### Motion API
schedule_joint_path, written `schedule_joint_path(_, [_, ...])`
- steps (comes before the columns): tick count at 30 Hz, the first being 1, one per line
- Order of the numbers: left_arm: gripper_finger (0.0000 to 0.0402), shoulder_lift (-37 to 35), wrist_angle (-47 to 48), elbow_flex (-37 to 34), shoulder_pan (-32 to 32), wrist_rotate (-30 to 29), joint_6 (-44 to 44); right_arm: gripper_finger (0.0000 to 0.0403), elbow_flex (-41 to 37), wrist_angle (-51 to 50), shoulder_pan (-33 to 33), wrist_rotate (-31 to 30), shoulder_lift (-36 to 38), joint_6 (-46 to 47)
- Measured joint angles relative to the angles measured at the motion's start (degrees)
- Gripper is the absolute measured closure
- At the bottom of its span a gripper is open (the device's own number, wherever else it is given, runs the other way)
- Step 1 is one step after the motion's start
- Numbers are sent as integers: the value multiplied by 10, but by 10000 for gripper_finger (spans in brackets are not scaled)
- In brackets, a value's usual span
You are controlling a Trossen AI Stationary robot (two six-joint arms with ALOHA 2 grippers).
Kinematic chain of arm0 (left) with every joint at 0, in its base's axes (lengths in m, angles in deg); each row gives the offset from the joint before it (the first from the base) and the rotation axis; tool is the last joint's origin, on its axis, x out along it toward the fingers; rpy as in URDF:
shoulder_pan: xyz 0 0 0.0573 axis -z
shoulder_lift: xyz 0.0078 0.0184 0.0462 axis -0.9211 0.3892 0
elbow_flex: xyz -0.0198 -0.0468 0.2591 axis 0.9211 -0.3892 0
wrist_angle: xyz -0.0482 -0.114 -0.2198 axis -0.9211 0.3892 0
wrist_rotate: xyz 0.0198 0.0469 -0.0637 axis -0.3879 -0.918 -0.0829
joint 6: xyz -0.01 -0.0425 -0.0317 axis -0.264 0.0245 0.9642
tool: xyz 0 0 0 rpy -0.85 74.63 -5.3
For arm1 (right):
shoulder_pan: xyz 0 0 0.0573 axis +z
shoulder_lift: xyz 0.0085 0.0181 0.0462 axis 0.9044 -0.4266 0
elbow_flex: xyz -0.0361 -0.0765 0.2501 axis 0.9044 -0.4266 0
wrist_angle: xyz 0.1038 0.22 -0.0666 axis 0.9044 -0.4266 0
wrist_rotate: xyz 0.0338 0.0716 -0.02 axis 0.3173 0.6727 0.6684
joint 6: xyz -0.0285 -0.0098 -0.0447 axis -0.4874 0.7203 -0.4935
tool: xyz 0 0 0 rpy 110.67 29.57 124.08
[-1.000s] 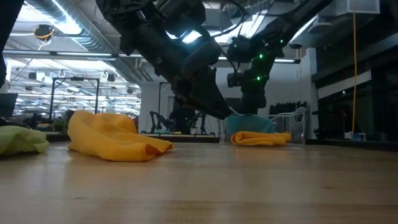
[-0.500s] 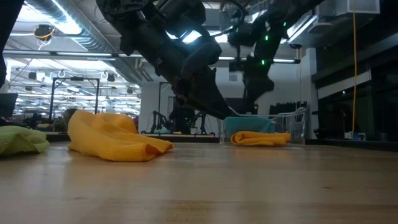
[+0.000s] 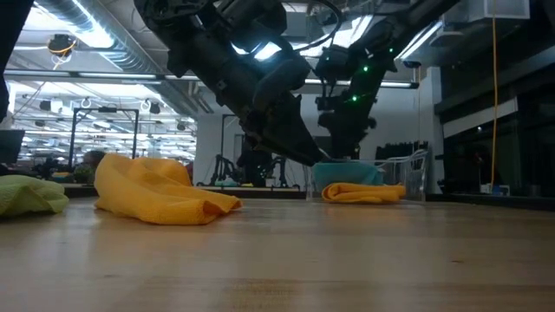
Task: Fold microfiber towels
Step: Stack the folded blue microfiber towel on top of the orange microfiber towel in the transparent bin
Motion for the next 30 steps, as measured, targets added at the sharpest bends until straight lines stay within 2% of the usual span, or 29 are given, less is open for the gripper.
schedule_joint_path(6, [302, 0, 0, 0, 1, 0, 0, 199, -1, -25, -1, 40, -41, 28])
schedule_joint_path(11, [302, 0, 0, 0, 1, 0, 0, 199, -2, -65, -1, 95, -41, 28])
schedule_joint_path(18, [302, 0, 0, 0, 1, 0, 0, 199, 47, -124, -1, 86, -14, 28])
schedule_joint_path(22, [302, 0, 0, 0, 1, 0, 0, 199, 72, -111, -5, 40, -11, 40])
schedule_joint_path(27, [302, 0, 0, 0, 1, 0, 0, 199, 61, -101, -23, 28, -47, 94])
schedule_joint_path(30, [302, 0, 0, 0, 1, 0, 0, 199, 52, -102, -24, 46, -79, 100])
